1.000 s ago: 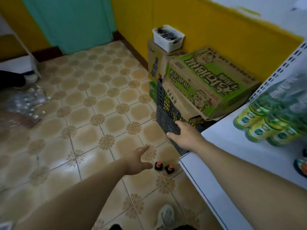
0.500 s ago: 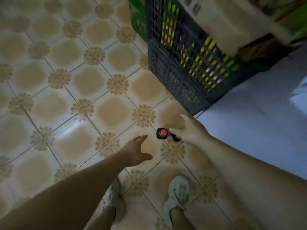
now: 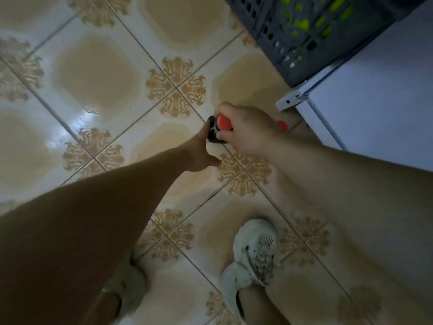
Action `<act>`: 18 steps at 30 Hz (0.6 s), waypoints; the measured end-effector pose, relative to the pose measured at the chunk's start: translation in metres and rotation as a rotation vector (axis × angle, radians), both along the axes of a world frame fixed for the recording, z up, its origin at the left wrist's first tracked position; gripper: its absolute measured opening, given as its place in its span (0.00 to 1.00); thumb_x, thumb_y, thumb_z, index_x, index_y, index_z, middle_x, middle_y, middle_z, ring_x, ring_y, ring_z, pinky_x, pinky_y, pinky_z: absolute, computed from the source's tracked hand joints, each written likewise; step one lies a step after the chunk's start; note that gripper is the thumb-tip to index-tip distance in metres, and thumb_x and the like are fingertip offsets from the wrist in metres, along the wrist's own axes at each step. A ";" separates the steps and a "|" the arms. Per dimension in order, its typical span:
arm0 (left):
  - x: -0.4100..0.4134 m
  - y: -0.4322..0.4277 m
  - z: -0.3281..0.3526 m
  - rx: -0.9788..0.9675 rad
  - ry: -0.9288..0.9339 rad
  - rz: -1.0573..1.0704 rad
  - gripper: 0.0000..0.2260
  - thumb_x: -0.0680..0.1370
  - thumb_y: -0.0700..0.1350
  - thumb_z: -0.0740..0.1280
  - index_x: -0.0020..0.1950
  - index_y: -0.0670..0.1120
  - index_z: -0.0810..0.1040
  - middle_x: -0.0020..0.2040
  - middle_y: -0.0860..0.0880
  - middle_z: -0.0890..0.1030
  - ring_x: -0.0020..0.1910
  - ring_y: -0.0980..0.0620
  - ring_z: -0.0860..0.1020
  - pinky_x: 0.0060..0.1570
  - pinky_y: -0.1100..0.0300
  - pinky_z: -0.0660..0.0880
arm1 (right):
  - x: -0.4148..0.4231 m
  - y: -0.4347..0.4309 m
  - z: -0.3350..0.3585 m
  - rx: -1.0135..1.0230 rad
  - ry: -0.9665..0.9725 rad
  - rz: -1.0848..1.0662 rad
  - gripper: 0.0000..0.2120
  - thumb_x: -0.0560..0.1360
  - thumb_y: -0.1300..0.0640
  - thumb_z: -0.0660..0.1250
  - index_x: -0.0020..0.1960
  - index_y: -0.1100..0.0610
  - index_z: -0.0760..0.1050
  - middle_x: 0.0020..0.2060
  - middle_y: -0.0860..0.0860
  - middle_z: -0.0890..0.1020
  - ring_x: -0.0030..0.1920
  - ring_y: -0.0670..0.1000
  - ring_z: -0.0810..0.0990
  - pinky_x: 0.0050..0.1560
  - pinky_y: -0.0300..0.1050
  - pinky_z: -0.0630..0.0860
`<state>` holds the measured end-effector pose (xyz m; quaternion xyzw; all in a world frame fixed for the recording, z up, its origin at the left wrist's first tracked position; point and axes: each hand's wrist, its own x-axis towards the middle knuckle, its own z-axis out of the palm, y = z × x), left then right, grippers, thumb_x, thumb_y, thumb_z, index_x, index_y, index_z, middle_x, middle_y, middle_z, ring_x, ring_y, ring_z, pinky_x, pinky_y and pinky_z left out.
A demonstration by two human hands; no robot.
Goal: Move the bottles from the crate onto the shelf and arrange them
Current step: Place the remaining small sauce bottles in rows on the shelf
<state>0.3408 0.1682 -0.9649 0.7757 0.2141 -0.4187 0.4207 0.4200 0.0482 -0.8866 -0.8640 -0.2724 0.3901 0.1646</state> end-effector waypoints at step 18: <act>-0.057 0.061 0.473 -0.368 -0.493 -0.002 0.45 0.69 0.40 0.76 0.63 0.78 0.50 0.65 0.59 0.70 0.63 0.52 0.74 0.62 0.50 0.73 | -0.074 0.026 0.492 0.693 -0.350 -0.931 0.13 0.76 0.47 0.62 0.58 0.33 0.67 0.53 0.41 0.79 0.54 0.41 0.79 0.57 0.42 0.75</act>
